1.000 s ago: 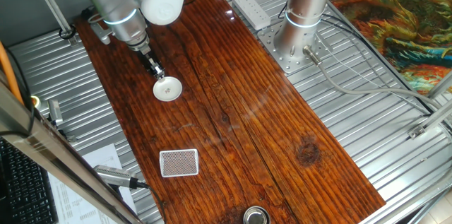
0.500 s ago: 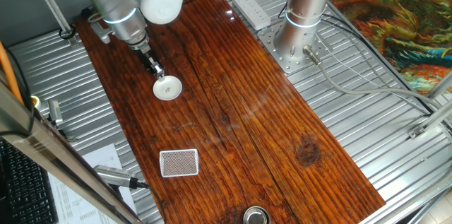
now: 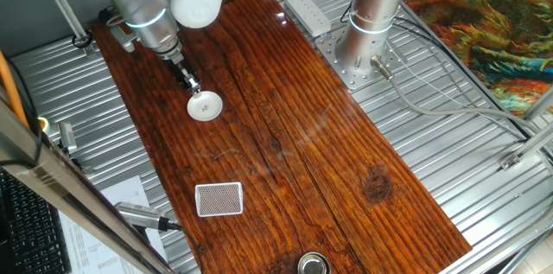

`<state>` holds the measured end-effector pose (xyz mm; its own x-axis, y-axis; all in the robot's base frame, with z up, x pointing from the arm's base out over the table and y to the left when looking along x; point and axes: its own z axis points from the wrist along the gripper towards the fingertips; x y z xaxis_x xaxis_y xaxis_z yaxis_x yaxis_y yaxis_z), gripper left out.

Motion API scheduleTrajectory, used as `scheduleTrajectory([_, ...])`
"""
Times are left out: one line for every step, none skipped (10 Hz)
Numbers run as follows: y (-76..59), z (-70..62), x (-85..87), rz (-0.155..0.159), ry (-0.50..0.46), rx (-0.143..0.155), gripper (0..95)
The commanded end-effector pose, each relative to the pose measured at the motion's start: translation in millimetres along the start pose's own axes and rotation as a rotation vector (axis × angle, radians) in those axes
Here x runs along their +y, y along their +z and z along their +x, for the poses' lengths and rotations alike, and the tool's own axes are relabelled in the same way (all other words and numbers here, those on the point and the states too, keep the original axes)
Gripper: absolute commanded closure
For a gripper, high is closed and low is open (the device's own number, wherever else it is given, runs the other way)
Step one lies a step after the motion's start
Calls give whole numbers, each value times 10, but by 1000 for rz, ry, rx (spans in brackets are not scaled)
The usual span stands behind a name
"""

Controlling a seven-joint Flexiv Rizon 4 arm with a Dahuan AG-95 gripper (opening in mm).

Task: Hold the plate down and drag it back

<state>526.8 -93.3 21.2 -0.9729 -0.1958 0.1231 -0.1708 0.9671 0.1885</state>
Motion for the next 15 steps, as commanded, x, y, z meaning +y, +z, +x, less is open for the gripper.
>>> scheduleTrajectory([-2,-4,-1,9,-6,3,950])
scheduleTrajectory([0,10,-25,11,-12,3,950])
scheduleTrajectory([2,23,-43,9,-15,3,950])
scheduleTrajectory([1,33,-55,-2,-14,3,950])
scheduleTrajectory([-1,34,-56,-5,-11,2,950])
scheduleTrajectory([-2,38,-59,7,-17,4,950])
scheduleTrajectory([-3,46,-73,12,-20,5,950])
scheduleTrajectory([-7,56,-88,10,-23,7,950])
scheduleTrajectory([-13,62,-96,9,-24,10,950])
scheduleTrajectory([-20,70,-106,-1,-22,9,950])
scheduleTrajectory([-14,70,-108,9,-25,10,950])
scheduleTrajectory([-6,69,-111,12,-26,10,950])
scheduleTrajectory([0,68,-112,16,-28,10,950])
scheduleTrajectory([0,68,-112,18,-30,11,950])
scheduleTrajectory([0,68,-112,17,-38,11,950])
